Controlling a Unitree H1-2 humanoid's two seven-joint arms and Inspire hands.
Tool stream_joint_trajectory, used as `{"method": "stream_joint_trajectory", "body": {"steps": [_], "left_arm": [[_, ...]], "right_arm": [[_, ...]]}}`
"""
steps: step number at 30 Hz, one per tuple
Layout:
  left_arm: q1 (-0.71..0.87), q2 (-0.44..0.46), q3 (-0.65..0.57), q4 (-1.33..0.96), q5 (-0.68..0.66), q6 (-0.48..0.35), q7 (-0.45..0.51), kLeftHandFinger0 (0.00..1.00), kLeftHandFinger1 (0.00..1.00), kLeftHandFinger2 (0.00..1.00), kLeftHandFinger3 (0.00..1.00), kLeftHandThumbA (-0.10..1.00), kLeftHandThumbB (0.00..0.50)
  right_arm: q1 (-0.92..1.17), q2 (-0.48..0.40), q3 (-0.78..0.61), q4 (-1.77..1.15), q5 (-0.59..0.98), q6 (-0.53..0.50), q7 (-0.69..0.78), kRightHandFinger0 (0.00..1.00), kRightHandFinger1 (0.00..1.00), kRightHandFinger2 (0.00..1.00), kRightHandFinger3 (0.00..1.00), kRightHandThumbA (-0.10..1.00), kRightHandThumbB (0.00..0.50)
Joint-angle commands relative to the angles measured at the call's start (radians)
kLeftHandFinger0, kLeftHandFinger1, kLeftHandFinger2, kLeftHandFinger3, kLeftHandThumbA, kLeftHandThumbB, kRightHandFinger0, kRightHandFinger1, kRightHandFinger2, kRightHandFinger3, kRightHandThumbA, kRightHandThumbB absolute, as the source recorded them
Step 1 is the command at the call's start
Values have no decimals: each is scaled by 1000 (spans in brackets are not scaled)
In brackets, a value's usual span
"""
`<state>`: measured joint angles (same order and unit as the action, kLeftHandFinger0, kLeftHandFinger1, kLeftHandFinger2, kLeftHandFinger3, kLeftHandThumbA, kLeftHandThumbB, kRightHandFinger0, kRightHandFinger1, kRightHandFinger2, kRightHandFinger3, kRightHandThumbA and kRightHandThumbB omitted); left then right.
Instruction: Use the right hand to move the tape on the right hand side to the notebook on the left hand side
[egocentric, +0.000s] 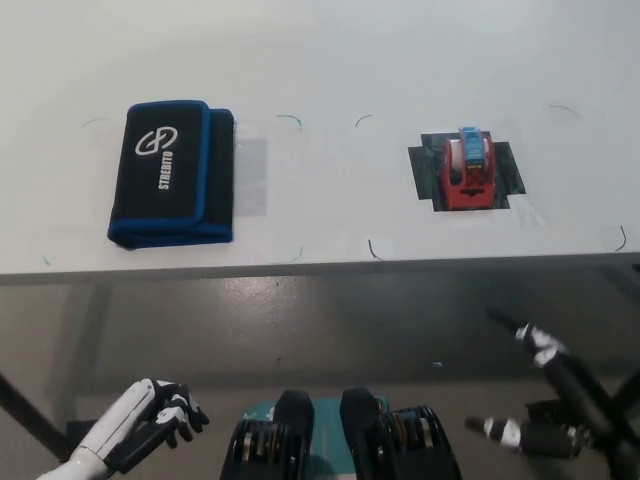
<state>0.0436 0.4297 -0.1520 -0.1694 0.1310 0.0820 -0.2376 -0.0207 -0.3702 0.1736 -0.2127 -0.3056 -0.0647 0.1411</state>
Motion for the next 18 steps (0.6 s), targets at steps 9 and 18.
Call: {"method": "stream_joint_trajectory", "body": {"steps": [9, 18], "left_arm": [[-8, 8, 11, -32, 15, -4, -22, 371, 385, 472, 601, 816, 105], [-8, 2, 12, -12, 18, -17, -22, 385, 399, 474, 607, 844, 115]], "right_arm": [[-431, 13, -157, -77, 109, 96, 16, 1000, 1000, 1000, 1000, 929, 285], [-729, -14, -198, 139, 145, 152, 33, 1000, 1000, 1000, 1000, 982, 293]]}}
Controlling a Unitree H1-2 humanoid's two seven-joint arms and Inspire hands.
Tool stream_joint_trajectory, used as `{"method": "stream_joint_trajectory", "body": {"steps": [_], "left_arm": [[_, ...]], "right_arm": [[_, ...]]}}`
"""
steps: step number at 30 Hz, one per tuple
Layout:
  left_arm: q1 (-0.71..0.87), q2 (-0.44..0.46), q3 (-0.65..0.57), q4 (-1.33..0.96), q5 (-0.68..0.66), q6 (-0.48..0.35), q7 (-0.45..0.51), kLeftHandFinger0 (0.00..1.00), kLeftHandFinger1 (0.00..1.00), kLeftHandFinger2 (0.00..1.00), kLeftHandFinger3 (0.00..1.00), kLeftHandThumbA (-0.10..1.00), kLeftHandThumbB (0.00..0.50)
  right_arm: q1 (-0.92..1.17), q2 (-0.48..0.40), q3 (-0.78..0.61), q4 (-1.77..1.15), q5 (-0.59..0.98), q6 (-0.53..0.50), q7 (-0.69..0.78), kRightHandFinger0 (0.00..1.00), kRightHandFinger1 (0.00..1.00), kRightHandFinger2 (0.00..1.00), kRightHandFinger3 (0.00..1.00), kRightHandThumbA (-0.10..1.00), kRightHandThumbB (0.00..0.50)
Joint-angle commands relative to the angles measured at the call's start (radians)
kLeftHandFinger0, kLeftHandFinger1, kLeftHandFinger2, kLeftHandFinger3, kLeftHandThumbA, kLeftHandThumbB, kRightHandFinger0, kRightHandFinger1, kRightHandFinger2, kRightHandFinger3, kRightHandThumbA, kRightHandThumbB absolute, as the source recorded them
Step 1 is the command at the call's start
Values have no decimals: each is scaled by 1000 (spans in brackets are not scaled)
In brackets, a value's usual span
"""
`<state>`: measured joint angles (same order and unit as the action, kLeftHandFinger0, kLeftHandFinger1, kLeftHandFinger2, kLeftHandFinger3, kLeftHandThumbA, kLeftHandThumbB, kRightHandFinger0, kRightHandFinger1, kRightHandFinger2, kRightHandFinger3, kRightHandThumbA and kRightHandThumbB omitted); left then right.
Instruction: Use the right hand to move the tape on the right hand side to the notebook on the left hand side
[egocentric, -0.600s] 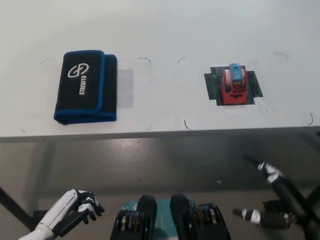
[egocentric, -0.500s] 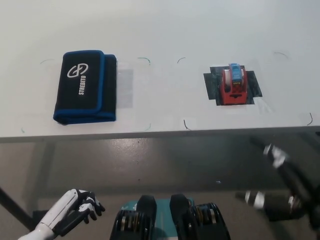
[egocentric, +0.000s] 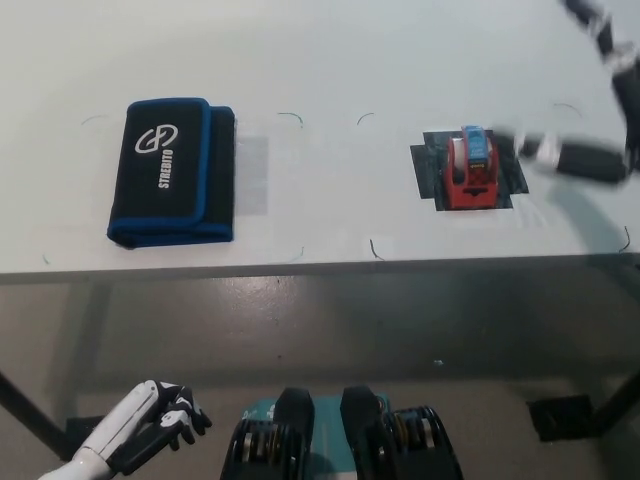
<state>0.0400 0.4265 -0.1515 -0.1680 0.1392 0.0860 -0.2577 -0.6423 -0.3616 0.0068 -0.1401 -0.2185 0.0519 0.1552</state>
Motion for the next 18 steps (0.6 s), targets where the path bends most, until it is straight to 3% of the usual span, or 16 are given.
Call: {"method": "stream_joint_trajectory", "body": {"steps": [1, 2, 3, 4, 8, 12, 15, 18], "left_arm": [[-4, 5, 11, -14, 10, -21, -2, 384, 399, 474, 607, 847, 116], [-3, 3, 13, -19, 8, -17, -2, 384, 396, 469, 607, 840, 102], [-1, 2, 14, -20, 6, -15, -2, 385, 397, 475, 612, 834, 104], [0, -1, 17, -19, 1, -18, 0, 380, 393, 476, 614, 822, 99], [-4, 0, 13, -21, 10, -9, -4, 362, 399, 497, 631, 837, 112], [-3, -4, 14, -19, 2, -8, -6, 348, 393, 496, 624, 854, 147], [3, -5, 16, -20, 1, -10, -4, 347, 393, 498, 625, 860, 150], [5, -7, 16, -11, -5, -18, -6, 380, 401, 501, 628, 863, 141]], "right_arm": [[-108, -22, -32, 67, 58, 35, 20, 1000, 1000, 1000, 1000, 982, 293], [-135, -19, -34, 115, 59, 19, 12, 1000, 1000, 1000, 1000, 1000, 308], [-154, -16, -37, 149, 65, 10, 10, 1000, 1000, 1000, 1000, 1000, 290], [-181, -8, -45, 201, 86, 2, 11, 1000, 1000, 1000, 1000, 1000, 316], [-237, 1, -60, 329, 125, 4, 17, 1000, 1000, 1000, 1000, 1000, 339], [-273, 22, -90, 446, 180, 24, 18, 1000, 1000, 1000, 1000, 1000, 294], [-280, 26, -91, 462, 187, 21, 22, 1000, 1000, 1000, 1000, 1000, 294], [-303, 39, -116, 573, 226, 15, 20, 1000, 1000, 1000, 1000, 1000, 368]]}}
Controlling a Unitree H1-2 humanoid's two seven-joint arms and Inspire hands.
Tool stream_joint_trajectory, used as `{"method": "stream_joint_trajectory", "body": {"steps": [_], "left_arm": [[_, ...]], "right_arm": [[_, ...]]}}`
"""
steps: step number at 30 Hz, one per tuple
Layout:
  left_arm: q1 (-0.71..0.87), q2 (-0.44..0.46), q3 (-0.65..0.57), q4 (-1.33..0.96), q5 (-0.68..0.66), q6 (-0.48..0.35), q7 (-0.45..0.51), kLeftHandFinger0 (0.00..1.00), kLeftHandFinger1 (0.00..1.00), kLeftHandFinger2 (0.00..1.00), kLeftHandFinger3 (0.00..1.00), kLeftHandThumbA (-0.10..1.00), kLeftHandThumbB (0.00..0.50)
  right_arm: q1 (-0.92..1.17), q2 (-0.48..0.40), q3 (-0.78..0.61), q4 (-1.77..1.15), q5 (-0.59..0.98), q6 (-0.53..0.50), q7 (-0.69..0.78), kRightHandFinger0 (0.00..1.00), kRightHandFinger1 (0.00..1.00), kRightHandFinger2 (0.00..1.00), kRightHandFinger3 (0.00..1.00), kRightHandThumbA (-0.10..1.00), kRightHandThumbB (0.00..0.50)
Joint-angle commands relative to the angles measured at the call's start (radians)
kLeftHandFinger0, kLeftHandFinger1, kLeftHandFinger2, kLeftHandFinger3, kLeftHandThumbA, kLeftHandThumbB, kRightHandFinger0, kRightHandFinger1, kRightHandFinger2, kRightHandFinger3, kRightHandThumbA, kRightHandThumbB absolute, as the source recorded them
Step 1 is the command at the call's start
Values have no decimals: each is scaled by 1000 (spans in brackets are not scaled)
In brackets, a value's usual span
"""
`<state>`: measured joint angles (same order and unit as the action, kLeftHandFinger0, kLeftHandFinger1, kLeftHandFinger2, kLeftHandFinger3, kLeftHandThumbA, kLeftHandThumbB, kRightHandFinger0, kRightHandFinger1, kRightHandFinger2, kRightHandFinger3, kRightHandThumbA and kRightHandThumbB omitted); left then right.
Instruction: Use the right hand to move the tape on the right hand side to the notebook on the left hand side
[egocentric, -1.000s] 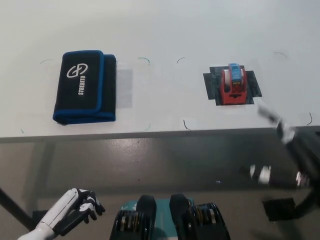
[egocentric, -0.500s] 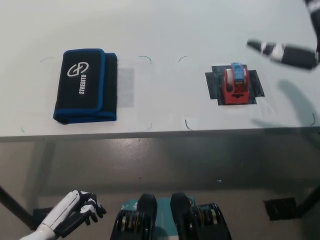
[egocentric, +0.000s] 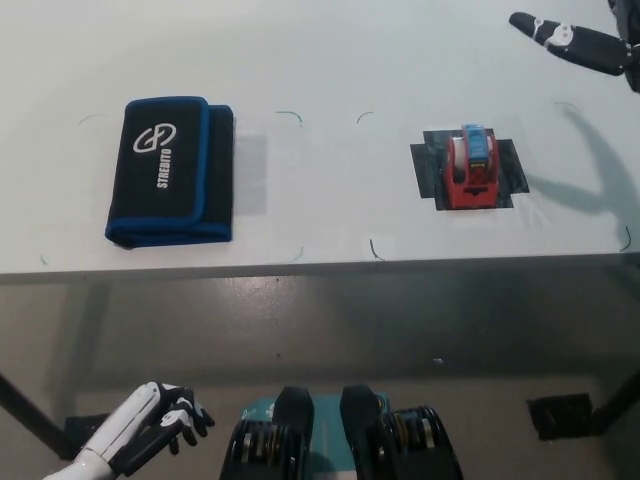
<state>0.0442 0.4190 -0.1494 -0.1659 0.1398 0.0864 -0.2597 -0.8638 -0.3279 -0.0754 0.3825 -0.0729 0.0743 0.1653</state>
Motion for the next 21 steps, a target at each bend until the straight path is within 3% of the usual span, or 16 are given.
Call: {"method": "stream_joint_trajectory", "body": {"steps": [1, 3, 4, 9, 12, 14, 15, 21], "left_arm": [[3, 1, 14, -16, -4, -14, -3, 392, 411, 513, 640, 865, 140], [3, 2, 13, -20, 4, -14, -1, 394, 413, 517, 643, 867, 137], [4, 4, 12, -26, 8, -7, -2, 403, 416, 516, 643, 871, 138], [3, 1, 13, -26, 1, -13, -4, 403, 415, 512, 640, 853, 117], [4, -3, 16, -20, -4, -26, 0, 402, 416, 511, 634, 826, 112], [8, -1, 21, -25, 0, -29, 5, 399, 410, 504, 628, 822, 109], [8, 0, 22, -26, 3, -31, 6, 407, 411, 500, 628, 837, 107], [13, 0, 33, -22, 15, -59, 16, 383, 394, 466, 594, 842, 90]], "right_arm": [[-89, 13, -46, 78, 101, -15, 14, 1000, 1000, 1000, 1000, 1000, 382], [-96, 20, -61, 116, 133, -27, 31, 1000, 1000, 1000, 1000, 1000, 362], [-93, 30, -73, 154, 155, -49, 42, 1000, 1000, 1000, 1000, 1000, 326], [-86, 37, -89, 248, 165, -91, 38, 1000, 1000, 1000, 1000, 1000, 333], [-64, 44, -80, 322, 142, -114, 14, 1000, 1000, 1000, 1000, 1000, 239], [-66, 55, -79, 367, 146, -132, 12, 1000, 1000, 1000, 1000, 1000, 262], [-69, 57, -78, 391, 148, -134, 12, 1000, 1000, 1000, 1000, 1000, 302], [-88, 97, -106, 602, 209, -241, 56, 1000, 1000, 1000, 1000, 1000, 313]]}}
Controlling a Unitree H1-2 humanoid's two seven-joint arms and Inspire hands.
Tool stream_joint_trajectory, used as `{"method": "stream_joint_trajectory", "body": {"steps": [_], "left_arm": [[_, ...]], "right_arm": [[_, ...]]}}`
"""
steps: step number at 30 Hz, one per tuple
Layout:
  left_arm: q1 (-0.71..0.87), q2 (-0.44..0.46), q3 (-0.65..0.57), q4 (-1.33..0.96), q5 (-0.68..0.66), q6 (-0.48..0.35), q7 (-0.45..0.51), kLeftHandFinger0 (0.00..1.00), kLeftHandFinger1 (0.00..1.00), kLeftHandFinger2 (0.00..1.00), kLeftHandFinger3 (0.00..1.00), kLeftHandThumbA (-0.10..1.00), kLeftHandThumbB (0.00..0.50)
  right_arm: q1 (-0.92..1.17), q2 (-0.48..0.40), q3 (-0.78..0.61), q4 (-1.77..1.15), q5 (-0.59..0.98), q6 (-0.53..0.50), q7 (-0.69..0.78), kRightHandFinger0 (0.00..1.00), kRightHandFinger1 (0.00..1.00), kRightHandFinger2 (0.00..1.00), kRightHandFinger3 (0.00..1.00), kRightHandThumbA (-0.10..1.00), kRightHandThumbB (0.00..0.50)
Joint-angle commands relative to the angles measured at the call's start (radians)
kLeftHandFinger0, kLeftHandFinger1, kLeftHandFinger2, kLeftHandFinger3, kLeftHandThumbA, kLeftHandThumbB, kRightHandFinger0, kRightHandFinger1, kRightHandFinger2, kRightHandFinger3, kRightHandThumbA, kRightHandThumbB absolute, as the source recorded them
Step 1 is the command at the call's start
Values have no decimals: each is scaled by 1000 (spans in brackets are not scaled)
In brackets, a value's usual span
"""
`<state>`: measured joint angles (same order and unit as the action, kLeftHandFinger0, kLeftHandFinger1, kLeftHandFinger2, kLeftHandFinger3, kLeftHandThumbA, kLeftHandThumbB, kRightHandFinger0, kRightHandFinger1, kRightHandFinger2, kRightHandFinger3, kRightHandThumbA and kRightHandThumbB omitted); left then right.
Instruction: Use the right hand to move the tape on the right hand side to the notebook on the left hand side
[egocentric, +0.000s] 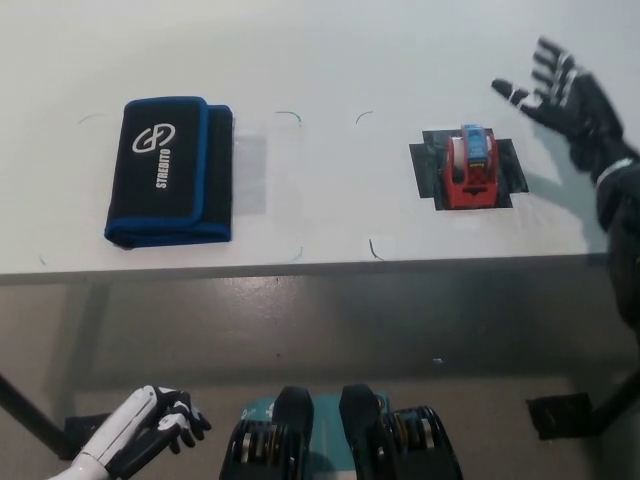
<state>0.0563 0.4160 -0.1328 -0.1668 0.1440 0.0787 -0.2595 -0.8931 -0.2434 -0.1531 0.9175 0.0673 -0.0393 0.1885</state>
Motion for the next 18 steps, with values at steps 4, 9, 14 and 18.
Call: {"method": "stream_joint_trajectory", "body": {"steps": [4, 9, 14, 18], "left_arm": [[4, 0, 20, -29, 17, -40, 15, 379, 412, 496, 603, 850, 85], [-11, -4, 32, -32, 7, -20, 8, 399, 422, 502, 607, 847, 102], [-15, -1, 35, -38, 7, -7, -2, 397, 429, 512, 619, 851, 104], [-4, -1, 31, -34, 11, -19, -1, 403, 427, 506, 622, 859, 110]], "right_arm": [[-65, 30, -25, 145, 68, -167, 48, 1000, 1000, 1000, 1000, 1000, 330], [-79, 45, -35, 219, 85, -199, 52, 1000, 1000, 1000, 1000, 1000, 306], [-57, 66, -46, 251, 103, -238, 74, 1000, 1000, 1000, 1000, 1000, 292], [-40, 75, -42, 270, 103, -255, 72, 1000, 1000, 1000, 1000, 1000, 258]]}}
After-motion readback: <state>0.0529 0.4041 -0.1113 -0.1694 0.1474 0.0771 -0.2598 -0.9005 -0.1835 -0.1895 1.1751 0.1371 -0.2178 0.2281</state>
